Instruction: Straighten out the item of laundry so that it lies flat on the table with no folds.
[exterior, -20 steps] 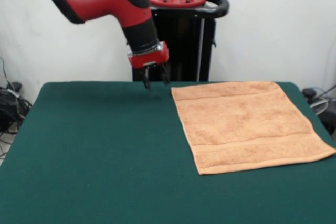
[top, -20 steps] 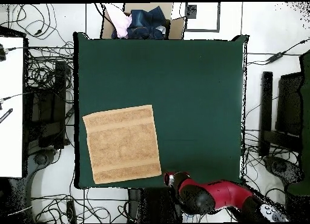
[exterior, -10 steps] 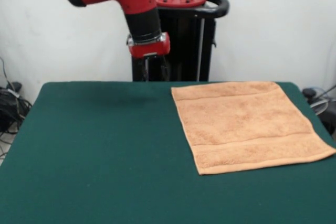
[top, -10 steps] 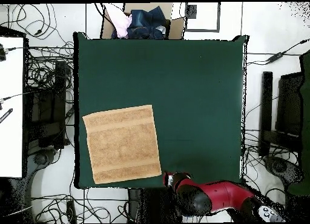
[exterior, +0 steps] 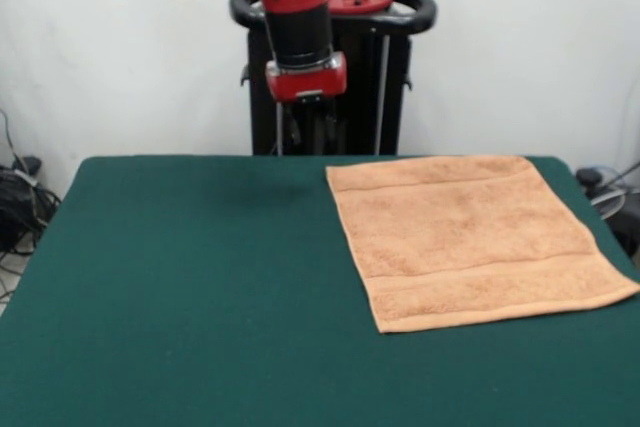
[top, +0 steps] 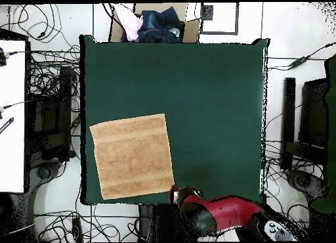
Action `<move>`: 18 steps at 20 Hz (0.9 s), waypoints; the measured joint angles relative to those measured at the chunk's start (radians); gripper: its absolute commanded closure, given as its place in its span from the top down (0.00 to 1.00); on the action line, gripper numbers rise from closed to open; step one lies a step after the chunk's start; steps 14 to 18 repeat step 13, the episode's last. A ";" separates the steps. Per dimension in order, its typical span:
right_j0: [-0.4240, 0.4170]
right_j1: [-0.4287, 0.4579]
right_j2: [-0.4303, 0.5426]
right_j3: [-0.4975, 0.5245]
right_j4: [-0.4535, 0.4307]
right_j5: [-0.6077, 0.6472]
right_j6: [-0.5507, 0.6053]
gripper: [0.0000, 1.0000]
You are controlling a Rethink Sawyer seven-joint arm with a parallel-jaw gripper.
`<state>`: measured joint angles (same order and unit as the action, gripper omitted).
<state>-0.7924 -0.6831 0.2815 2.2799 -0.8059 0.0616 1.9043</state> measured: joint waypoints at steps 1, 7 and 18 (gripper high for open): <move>0.004 -0.004 -0.007 0.002 0.003 -0.015 0.000 1.00; 0.018 -0.013 -0.052 0.003 0.020 -0.088 0.000 1.00; 0.016 -0.024 -0.060 0.010 0.049 -0.119 0.000 1.00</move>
